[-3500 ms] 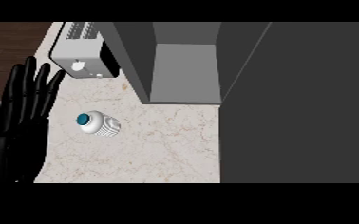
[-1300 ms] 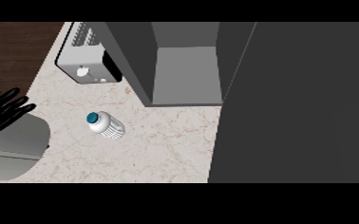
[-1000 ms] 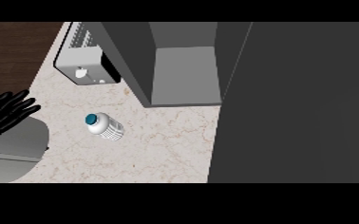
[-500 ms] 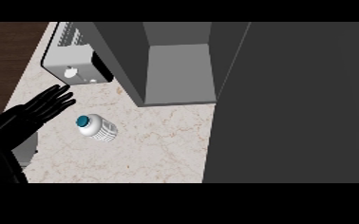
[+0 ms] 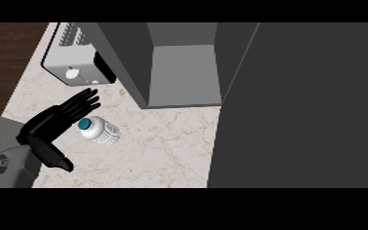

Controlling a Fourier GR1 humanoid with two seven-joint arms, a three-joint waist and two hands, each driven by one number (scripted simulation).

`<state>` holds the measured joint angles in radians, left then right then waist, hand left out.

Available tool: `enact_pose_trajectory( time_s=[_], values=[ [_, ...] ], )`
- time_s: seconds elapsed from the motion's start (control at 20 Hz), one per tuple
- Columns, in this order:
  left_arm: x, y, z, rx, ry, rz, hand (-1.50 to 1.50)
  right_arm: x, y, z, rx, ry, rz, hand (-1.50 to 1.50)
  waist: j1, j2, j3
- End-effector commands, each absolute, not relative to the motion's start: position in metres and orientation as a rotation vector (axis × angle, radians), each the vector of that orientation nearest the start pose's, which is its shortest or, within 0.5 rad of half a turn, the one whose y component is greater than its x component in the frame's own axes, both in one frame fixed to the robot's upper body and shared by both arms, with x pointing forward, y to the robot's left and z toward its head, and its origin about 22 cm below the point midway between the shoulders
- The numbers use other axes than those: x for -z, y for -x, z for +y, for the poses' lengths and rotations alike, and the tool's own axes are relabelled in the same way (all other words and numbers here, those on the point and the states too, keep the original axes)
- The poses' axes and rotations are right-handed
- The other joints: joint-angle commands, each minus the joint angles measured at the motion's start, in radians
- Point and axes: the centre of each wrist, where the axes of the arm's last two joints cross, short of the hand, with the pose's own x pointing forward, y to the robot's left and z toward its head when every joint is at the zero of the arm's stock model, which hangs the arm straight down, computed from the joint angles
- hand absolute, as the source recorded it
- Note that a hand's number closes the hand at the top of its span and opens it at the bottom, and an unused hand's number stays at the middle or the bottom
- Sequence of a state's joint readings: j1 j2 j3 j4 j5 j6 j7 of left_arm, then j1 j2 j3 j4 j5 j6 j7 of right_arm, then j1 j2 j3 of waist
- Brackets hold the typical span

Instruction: Pick up the bottled water, place it into the cabinet and close the cabinet

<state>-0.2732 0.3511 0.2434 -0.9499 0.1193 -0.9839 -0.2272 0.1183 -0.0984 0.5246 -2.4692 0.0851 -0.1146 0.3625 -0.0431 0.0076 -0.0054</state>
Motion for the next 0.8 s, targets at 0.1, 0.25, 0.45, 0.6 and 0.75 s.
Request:
enact_pose_trajectory(
  time_s=[0.1, 0.25, 0.45, 0.6, 0.75],
  values=[
    [0.059, -0.298, 0.347, 0.455, 0.713, -1.430, -1.50, -0.184, -0.115, -0.172, -0.262, -0.273, -2.000, -1.50, -0.008, 0.003, -0.001],
    [0.074, -0.284, 0.353, 0.410, 0.691, -1.464, -1.50, -0.180, -0.111, -0.172, -0.245, -0.258, -1.987, -1.50, -0.009, 0.002, -0.001],
    [0.071, -0.299, 0.355, 0.409, 0.704, -1.471, -1.50, -0.185, -0.113, -0.175, -0.255, -0.257, -2.005, -1.50, -0.007, 0.002, -0.001],
    [0.089, -0.295, 0.337, 0.395, 0.687, -1.473, -1.50, -0.183, -0.114, -0.174, -0.241, -0.241, -2.001, -1.50, -0.005, 0.002, 0.000],
    [0.098, -0.291, 0.333, 0.345, 0.691, -1.506, -1.50, -0.180, -0.118, -0.170, -0.245, -0.250, -1.998, -1.50, -0.005, 0.004, -0.001]
  ],
)
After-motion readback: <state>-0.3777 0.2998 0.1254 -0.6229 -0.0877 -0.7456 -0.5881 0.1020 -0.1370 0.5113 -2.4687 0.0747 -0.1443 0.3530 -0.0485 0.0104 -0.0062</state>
